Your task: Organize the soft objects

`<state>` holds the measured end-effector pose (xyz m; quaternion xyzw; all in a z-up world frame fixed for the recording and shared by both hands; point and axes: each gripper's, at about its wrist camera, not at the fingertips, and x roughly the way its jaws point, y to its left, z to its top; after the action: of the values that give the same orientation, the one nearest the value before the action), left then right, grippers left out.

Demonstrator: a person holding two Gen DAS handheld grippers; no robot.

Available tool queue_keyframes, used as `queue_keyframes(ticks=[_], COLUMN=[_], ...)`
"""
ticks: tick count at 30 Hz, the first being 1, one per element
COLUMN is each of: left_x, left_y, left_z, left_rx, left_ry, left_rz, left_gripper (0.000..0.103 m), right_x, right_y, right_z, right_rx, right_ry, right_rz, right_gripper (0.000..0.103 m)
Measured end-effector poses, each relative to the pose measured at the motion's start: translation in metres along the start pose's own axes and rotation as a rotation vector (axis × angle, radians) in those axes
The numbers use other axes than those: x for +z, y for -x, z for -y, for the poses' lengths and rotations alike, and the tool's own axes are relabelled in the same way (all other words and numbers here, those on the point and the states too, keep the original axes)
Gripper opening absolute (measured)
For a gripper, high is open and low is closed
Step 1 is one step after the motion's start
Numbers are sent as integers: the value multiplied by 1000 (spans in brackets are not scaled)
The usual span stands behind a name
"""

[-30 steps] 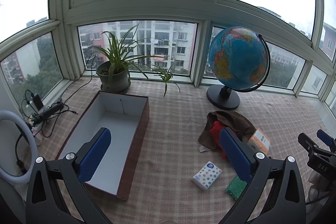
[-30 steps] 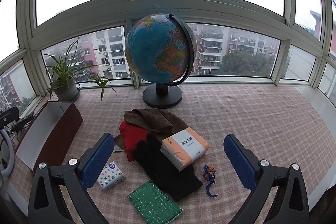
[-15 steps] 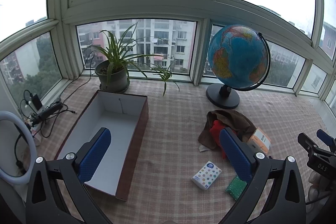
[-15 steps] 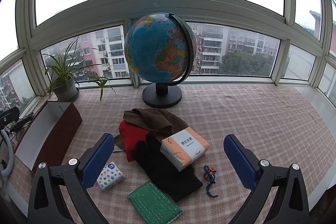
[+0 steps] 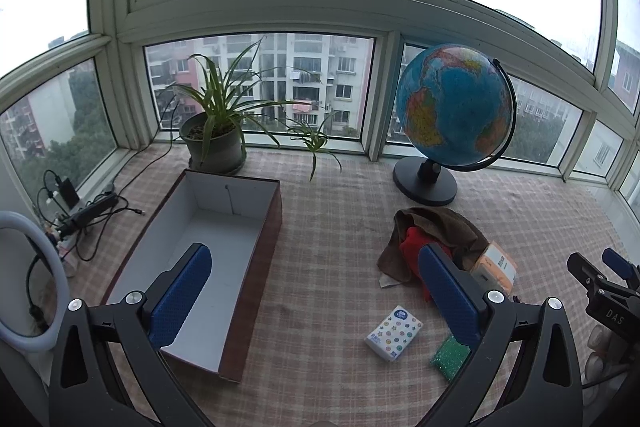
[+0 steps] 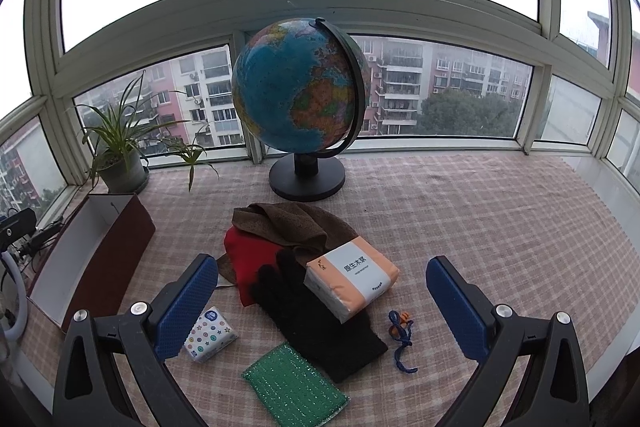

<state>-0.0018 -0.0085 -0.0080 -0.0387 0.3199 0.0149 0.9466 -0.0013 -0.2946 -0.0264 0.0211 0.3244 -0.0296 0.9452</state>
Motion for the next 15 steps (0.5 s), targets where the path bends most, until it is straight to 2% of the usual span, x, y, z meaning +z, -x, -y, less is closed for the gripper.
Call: queue_keyframes(ticks=[15], left_x=[-2], left_y=[-5], left_z=[2], left_rx=[-1], left_ry=[-2], left_rz=[-12], left_gripper=[103], right_x=[-1], right_y=[-2], right_z=[1], right_rx=[5], right_ry=[-9], right_rz=[-11], right_gripper=[103])
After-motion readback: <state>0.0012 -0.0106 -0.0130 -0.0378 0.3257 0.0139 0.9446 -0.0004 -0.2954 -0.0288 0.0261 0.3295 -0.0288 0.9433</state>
